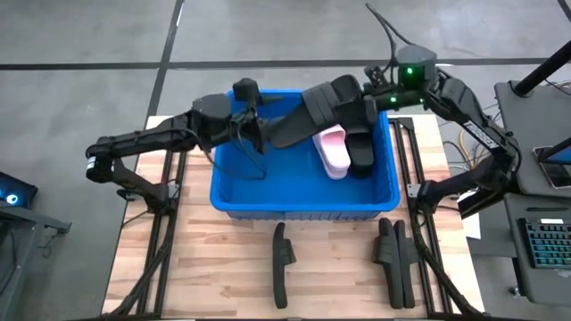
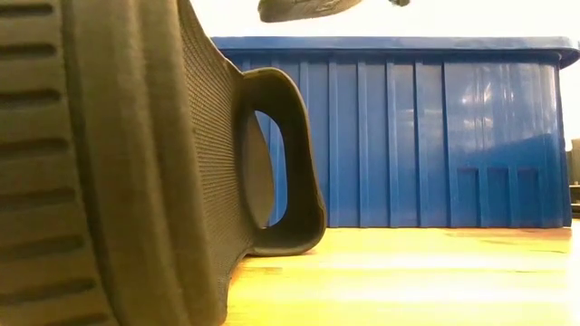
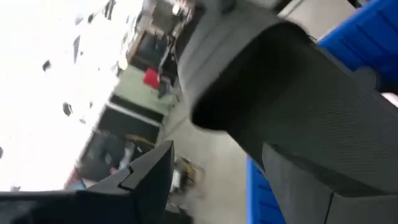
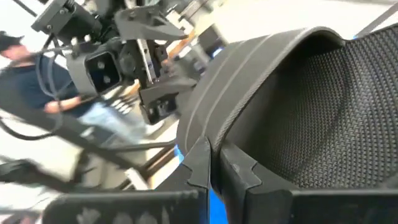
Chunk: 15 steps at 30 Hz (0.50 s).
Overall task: Pick and place slides into bin
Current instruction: Put the black slide into the blue bin
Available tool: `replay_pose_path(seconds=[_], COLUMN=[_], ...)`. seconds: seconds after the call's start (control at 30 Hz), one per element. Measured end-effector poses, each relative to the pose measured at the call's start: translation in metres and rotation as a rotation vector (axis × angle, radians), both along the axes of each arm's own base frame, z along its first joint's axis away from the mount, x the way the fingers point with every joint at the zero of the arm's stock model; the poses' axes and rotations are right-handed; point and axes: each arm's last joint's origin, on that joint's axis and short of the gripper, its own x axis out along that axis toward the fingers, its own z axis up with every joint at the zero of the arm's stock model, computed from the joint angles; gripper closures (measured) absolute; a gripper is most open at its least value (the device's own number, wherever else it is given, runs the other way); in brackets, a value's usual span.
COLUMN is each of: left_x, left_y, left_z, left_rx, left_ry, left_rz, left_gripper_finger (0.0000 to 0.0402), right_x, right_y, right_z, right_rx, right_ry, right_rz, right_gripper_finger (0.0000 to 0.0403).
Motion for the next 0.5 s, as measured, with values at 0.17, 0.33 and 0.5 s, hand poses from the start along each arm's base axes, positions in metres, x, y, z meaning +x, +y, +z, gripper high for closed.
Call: replay_pose_path(seconds=[0.17,0.33,0.5], left_x=[0.005,0.015,0.028], left_y=[-0.011,-0.017,-0.015], left_z=[0.004,0.004,-0.007], left_rx=[0.114,0.245,0.293], left_ry=[0.001,0.034,0.109], left_rz=[-0.038,-0.068,-0.070], left_gripper_finger=[0.0172,0.0172,0.0172], right_x=[0.008,0.016,0.019], right_y=[-0.012,-0.017,-0.019], right_z=[-0.007,-0.012,-0.014], right_rx=[0.100,0.124,0.142], right_ry=[0.003,0.009,0.011], right_rz=[0.074,0.103,0.127], right_gripper_finger=[0.0394,0.0394,0.0394])
